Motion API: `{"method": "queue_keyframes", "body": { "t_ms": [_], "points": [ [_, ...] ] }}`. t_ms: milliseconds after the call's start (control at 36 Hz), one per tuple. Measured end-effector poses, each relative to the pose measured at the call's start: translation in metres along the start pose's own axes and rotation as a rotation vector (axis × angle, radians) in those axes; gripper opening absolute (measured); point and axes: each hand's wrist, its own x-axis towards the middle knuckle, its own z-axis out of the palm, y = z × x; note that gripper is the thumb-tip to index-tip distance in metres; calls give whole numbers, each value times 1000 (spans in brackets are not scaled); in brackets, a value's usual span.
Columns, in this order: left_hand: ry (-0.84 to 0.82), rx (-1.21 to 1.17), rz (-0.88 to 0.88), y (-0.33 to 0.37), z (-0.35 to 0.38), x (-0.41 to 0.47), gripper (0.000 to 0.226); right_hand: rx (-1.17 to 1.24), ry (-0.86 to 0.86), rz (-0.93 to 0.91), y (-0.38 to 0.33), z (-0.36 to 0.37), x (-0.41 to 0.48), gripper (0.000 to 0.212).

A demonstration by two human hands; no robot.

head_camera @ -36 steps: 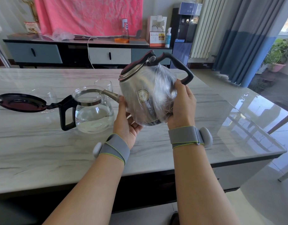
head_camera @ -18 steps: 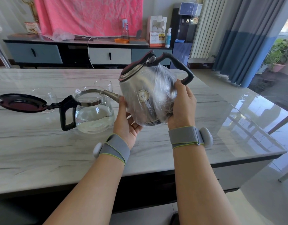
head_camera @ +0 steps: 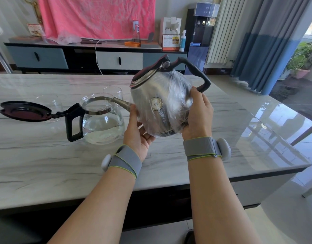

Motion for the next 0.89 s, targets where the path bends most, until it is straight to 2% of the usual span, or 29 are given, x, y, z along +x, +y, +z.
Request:
{"method": "queue_keyframes", "body": {
  "t_ms": [889],
  "points": [
    [-9,10,-2,0,-1,2,55,1,-3,-12,-4,1,-3,18]
  ]
}}
